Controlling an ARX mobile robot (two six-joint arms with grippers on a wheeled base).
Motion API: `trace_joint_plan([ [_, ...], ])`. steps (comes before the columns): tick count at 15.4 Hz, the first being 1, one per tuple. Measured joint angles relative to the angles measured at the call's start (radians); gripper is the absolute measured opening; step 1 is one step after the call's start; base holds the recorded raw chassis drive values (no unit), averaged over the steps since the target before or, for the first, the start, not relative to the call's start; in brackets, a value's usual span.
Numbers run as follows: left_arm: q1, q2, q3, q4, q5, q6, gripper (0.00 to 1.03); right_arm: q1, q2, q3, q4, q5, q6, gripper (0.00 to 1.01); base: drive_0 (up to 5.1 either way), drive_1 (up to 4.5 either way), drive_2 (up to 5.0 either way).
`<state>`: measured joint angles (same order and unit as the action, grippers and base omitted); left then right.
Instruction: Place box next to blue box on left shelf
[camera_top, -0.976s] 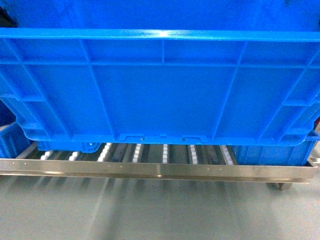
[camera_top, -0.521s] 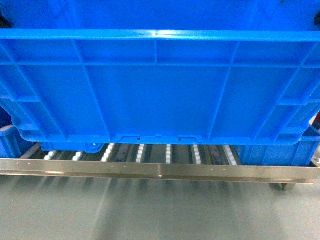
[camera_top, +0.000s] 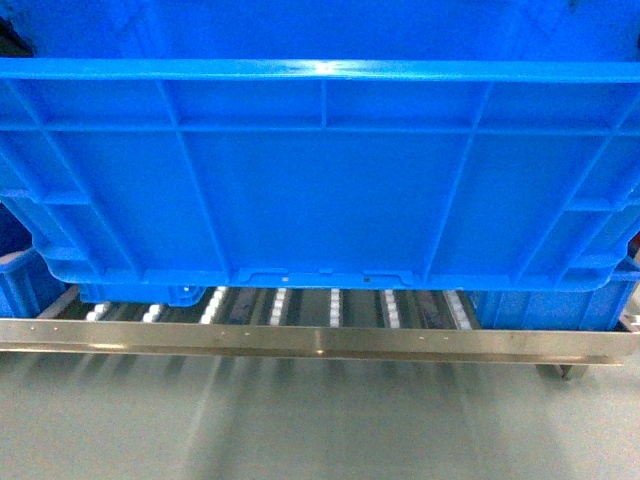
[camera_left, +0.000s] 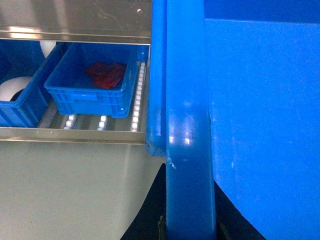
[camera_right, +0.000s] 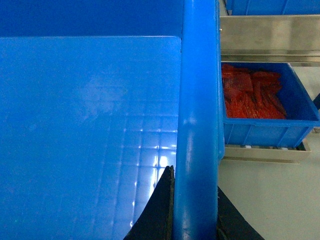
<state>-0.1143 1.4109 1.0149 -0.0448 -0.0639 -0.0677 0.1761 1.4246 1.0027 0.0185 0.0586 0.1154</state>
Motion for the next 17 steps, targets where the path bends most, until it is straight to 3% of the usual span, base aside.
trace_joint_plan([
  [17,0.000,0.000,0.000,0.000,0.000,0.000,0.06,0.000,0.000,0.000,-0.002,0.000,0.000,0.08,0.0,0.00,0.0],
])
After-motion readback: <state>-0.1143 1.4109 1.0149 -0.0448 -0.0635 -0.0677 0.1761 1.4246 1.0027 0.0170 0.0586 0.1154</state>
